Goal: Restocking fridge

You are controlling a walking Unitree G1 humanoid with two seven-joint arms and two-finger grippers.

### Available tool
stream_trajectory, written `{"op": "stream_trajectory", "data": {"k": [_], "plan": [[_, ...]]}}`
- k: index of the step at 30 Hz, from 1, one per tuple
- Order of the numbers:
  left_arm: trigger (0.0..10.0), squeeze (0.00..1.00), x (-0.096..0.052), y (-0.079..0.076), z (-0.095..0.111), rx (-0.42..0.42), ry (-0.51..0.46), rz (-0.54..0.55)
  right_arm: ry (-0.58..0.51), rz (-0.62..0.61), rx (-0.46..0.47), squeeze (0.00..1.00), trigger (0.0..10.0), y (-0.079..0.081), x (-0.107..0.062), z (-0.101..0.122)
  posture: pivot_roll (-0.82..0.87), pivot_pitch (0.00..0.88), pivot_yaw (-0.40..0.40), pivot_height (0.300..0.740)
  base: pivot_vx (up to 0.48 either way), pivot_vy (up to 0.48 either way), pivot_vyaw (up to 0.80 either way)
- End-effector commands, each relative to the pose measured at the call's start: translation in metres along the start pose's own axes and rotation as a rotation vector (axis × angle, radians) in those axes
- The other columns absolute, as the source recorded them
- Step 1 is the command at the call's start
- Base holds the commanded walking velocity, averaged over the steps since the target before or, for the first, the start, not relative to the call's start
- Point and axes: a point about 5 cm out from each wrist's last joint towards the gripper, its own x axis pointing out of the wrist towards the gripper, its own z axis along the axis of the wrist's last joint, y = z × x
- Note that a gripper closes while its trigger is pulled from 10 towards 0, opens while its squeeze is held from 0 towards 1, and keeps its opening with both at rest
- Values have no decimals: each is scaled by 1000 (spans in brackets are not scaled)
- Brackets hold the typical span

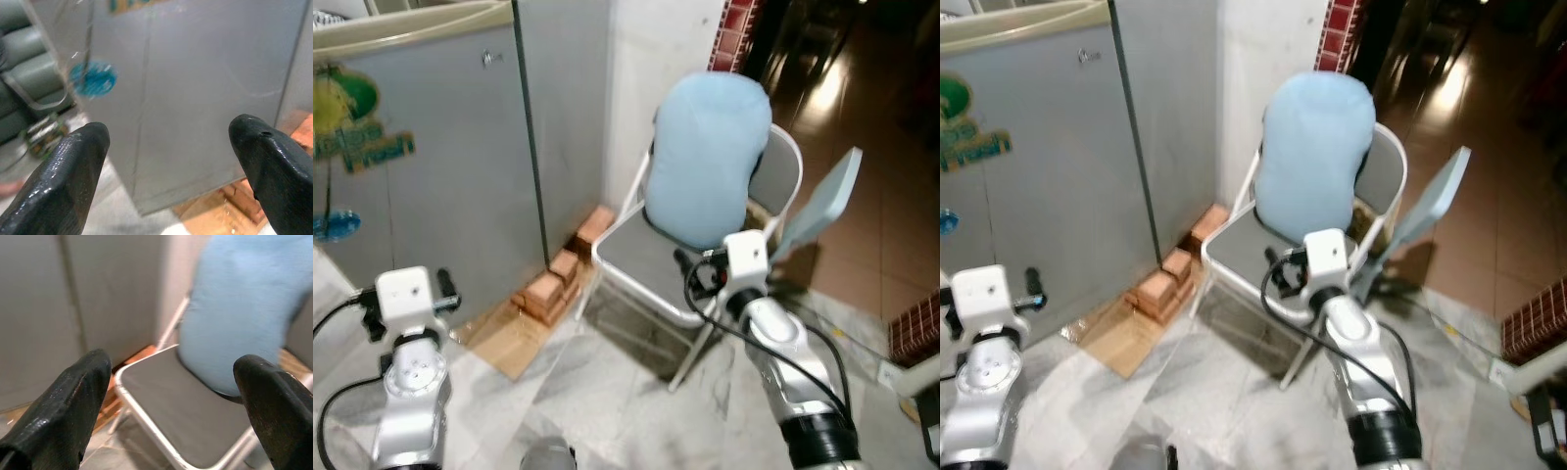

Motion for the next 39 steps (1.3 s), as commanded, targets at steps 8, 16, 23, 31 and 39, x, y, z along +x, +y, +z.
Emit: {"op": "stream_trajectory", "data": {"k": [8, 16, 23, 31, 39], "plan": [[10000, 0, 0, -10, 3, -61, 7, -61, 13, -10, -2, 0, 10000, -4, -3, 0, 54, 0, -52, 740, 0, 480, -278], [10000, 0, 3, -11, 6, -87, 1, -79, 13, -12, -4, 0, 10000, -6, -3, 1, 51, 0, -53, 740, 0, 480, 0], [10000, 0, 5, -11, 8, -101, -4, -87, 10, -18, -6, 0, 10000, -7, -3, 3, 49, 0, -54, 740, 0, 480, 0], [10000, 0, 6, -14, 8, -113, -3, -101, 9, -19, -5, 0, 10000, -7, -2, 4, 47, 0, -54, 740, 0, 480, 0], [10000, 0, 6, -15, 9, -120, -5, -109, 12, -14, -4, 0, 10000, -7, -2, 4, 45, 0, -55, 740, 0, 480, -436]]}}
